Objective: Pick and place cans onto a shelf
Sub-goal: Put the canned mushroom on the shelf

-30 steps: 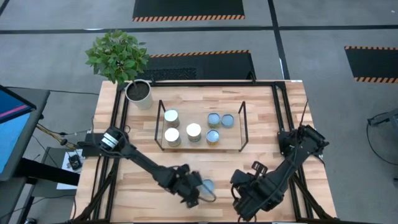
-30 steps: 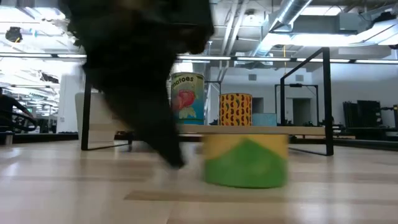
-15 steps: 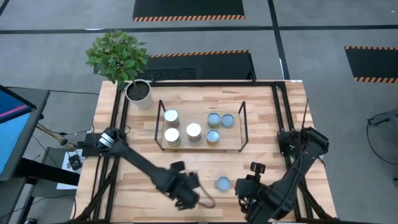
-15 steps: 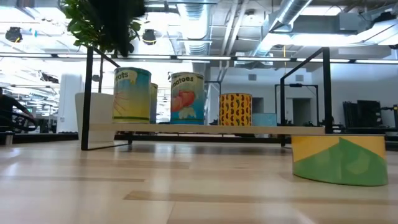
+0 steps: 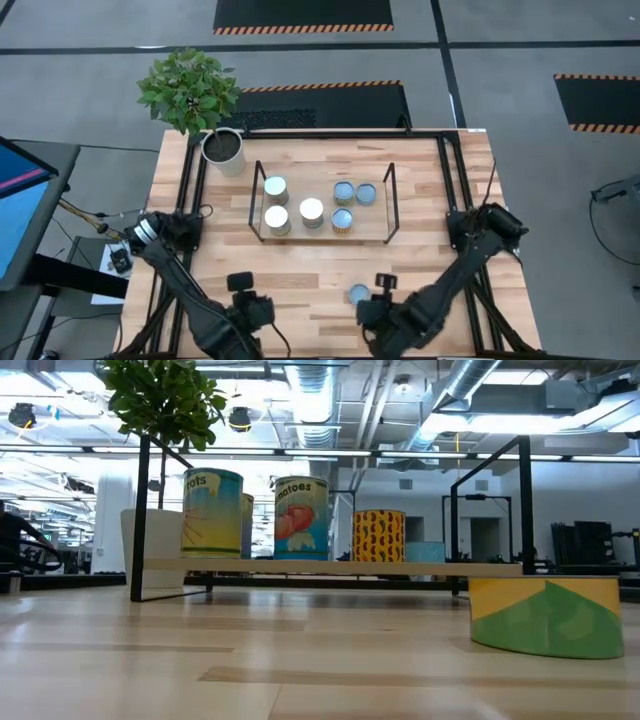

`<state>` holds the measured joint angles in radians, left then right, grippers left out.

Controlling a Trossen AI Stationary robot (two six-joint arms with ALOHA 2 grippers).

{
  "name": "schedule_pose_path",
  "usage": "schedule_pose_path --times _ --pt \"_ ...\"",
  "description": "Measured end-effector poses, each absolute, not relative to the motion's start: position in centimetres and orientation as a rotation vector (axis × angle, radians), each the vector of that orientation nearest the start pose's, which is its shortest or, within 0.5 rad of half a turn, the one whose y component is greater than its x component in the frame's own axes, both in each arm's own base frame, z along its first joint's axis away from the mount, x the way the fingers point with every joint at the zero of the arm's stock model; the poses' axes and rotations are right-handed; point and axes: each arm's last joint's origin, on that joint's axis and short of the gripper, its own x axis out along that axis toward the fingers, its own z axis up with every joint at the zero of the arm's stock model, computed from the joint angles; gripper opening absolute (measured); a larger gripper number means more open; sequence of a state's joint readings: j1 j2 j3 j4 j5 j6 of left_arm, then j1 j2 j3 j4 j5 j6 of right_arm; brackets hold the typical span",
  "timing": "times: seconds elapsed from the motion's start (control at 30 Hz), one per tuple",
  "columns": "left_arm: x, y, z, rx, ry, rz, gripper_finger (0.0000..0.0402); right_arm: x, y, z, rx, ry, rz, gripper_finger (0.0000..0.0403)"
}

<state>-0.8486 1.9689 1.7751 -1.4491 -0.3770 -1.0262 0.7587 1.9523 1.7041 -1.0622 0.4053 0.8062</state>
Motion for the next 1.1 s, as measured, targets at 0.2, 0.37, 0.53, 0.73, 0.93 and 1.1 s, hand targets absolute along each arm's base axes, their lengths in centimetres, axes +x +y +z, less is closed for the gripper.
schedule_pose_path --times 0.2,0.37,0.53,0.73,0.93,1.1 --pt "23.8 -25.9 26.5 0.068 1.229 0.375 0.0105 31.3 24.8 23.5 0.096 1.152 -0.087 0.0087" --pt "22.5 -25.0 25.9 0.016 1.170 0.388 0.0105 31.6 23.5 22.0 0.176 1.263 -0.068 0.0093" --pt "21.9 -24.4 24.6 -0.028 1.138 0.364 0.0105 32.3 22.9 21.2 0.231 1.240 -0.052 0.0129" --pt "21.7 -23.8 23.6 -0.035 1.139 0.372 0.0105 33.2 21.8 20.3 0.248 1.233 -0.088 0.0191" --pt "21.7 -23.7 23.3 -0.048 1.133 0.381 0.0105 34.0 21.6 17.9 0.231 1.294 -0.098 0.0226" --pt "21.7 -23.7 23.3 -0.053 1.129 0.385 0.0105 34.5 21.9 16.0 0.223 1.335 -0.101 0.0226"
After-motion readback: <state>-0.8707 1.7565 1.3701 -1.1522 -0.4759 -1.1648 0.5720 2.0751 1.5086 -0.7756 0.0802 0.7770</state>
